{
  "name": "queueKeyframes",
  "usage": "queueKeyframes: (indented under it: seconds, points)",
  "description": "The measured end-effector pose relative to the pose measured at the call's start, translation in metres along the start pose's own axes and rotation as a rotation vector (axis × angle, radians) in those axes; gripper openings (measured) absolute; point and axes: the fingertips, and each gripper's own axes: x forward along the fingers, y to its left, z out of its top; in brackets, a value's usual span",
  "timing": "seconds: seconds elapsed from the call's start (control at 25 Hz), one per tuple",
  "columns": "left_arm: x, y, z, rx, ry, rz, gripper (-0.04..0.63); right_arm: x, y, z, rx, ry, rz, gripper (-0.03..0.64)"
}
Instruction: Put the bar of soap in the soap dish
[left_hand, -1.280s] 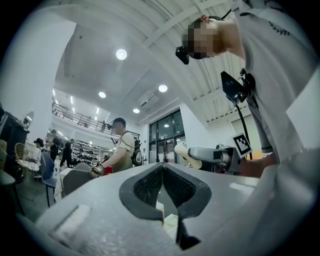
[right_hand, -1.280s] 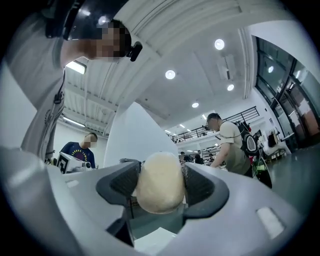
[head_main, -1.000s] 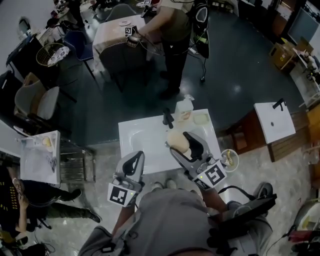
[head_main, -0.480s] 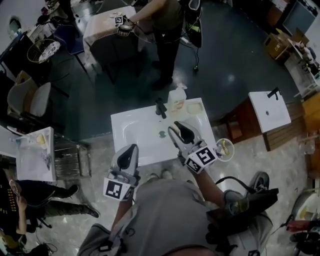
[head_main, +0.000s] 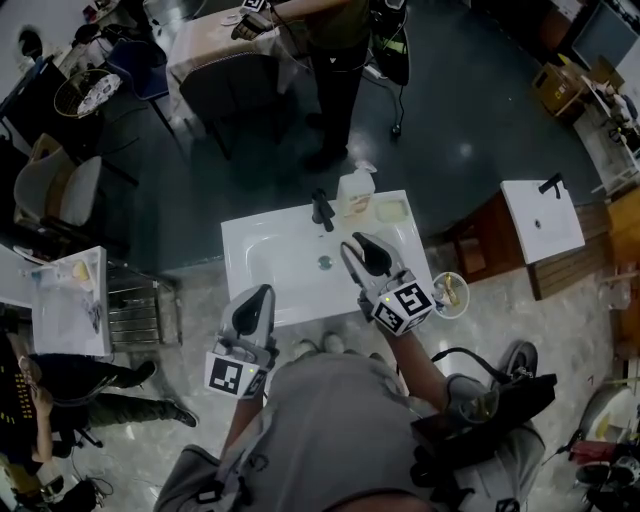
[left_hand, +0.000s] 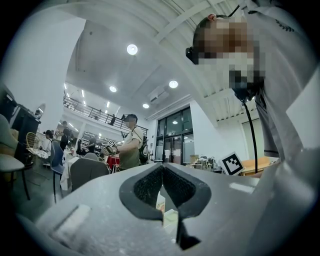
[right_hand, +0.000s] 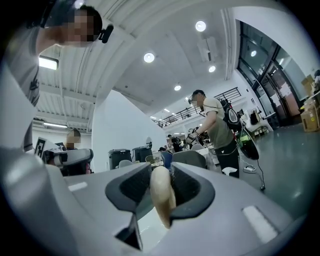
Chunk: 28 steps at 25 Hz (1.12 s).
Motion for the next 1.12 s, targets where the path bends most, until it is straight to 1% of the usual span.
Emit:
queueKeyframes:
  seconds: [0.2, 0.32, 0.48, 0.6, 0.8, 1.12]
  points:
    - [-0.001, 0.001, 0.001, 0.002, -0.008, 0.002, -0.008, 0.003, 0.001, 0.0, -0.005, 0.004, 0.006, 0.124]
    - [0.001, -0.001, 0.004, 0.002, -0.034, -0.006, -0.008, 0.003, 0.0, 0.0, -0.006, 0.005, 0.007, 0.124]
    - [0.001, 0.0, -0.003, 0.0, 0.0, 0.007, -0.008, 0.0, -0.006, 0.001, -0.004, 0.011, -0.005, 0.124]
    - [0.003, -0.004, -0.004, -0.011, -0.005, -0.01, -0.008, -0.005, -0.017, -0.001, 0.014, 0.011, -0.034, 0.124]
    - [0.006, -0.008, -0.01, -0.029, 0.005, -0.022, -0.008, -0.012, -0.058, -0.005, 0.058, 0.013, -0.12, 0.124]
    - [0.01, -0.013, -0.023, -0.04, 0.018, -0.033, -0.008, -0.017, -0.147, -0.012, 0.112, -0.005, -0.265, 0.124]
